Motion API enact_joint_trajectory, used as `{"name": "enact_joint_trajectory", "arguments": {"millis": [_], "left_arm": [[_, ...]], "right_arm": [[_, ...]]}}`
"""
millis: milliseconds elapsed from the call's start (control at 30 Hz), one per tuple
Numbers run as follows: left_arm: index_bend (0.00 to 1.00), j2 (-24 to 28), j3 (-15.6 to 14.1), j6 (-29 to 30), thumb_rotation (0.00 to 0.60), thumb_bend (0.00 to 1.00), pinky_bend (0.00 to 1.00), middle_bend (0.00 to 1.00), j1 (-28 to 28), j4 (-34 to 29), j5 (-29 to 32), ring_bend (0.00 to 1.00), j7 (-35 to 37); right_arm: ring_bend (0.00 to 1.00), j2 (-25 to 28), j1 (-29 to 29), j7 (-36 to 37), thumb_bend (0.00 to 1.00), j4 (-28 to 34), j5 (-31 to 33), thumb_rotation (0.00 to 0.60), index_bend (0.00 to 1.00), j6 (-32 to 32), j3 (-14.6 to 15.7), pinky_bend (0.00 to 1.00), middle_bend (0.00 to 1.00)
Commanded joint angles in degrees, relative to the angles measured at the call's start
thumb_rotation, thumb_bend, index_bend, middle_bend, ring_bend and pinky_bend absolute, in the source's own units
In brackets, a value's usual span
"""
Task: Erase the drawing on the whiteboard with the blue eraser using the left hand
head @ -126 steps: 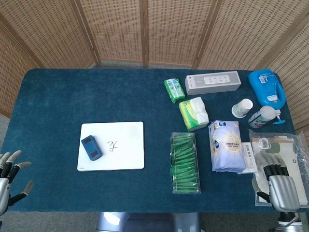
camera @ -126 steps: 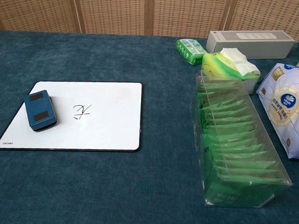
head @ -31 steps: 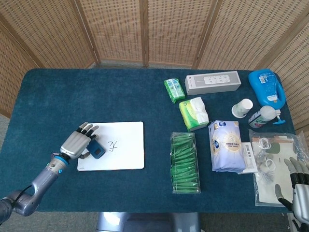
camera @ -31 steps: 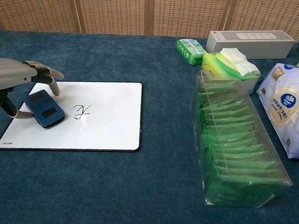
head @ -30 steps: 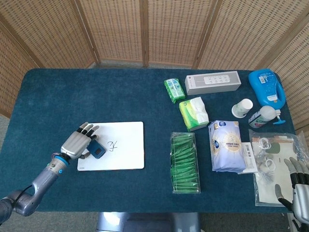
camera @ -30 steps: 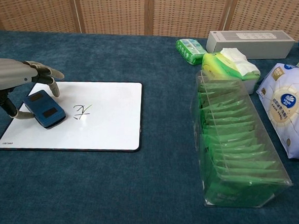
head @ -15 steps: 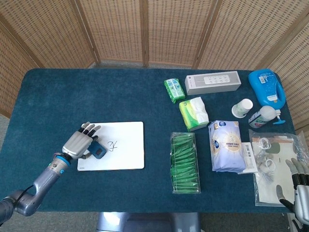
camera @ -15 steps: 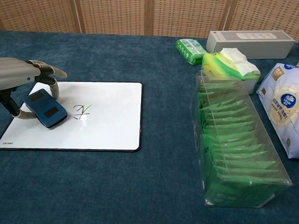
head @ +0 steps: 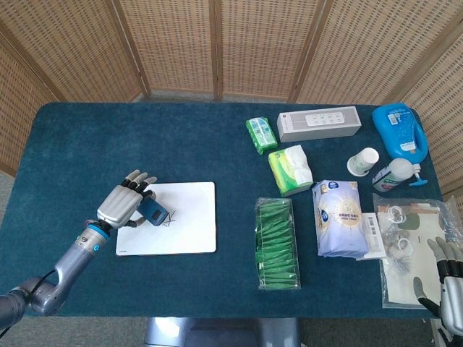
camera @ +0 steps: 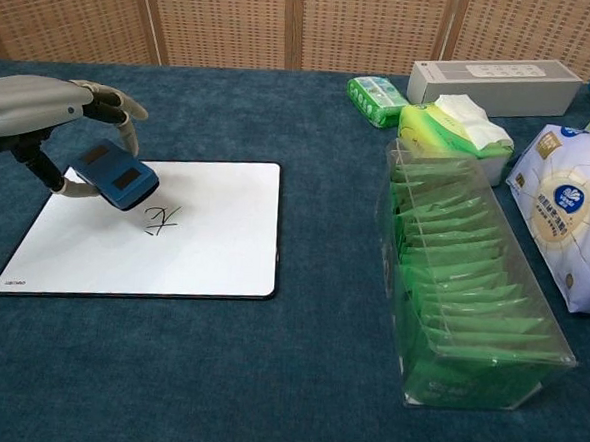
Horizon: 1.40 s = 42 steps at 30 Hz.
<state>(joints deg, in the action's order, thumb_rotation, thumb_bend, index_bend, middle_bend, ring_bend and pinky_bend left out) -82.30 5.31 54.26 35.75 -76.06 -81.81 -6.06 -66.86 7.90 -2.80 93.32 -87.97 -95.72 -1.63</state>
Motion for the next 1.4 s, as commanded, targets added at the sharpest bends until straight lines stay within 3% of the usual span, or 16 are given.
{"name": "enact_joint_trajectory", "arguments": {"millis": [33,433,700,1400], "left_arm": [[0.53,-1.1,1.3,-1.7,0.600,0.34,0.00,0.14,1.4,1.0,1.7,0.00,0.4],[0.53,-6.2,1.8,-6.3,0.600,0.34,0.00,0.15,4.7,4.9,5.4,0.00,-2.1],[0.57,-8.4,0.7,-8.5,0.600,0.34,0.00,0.16,6.6,5.8,6.3,0.00,-6.1],[0.62,-1.4,-3.8,-3.0,0.600,0.34,0.00,0.19,4.5,-6.0,0.3,0.01,-5.6]], "right_arm": [[0.00,0.0,0.0,0.0,0.39,0.0,0.1,0.600,0.11,0.0,-0.1,0.06,0.11],[0.00,0.3,0.5,0.3,0.39,-0.2,1.1,0.600,0.11,-0.1,-0.3,0.06,0.11],[0.00,0.3,0.6,0.8,0.39,-0.5,1.2,0.600,0.11,0.0,-0.4,0.06,0.11],[0.00,0.2,0.7,0.8,0.39,-0.5,0.5,0.600,0.11,-0.4,-0.5,0.06,0.11]]}}
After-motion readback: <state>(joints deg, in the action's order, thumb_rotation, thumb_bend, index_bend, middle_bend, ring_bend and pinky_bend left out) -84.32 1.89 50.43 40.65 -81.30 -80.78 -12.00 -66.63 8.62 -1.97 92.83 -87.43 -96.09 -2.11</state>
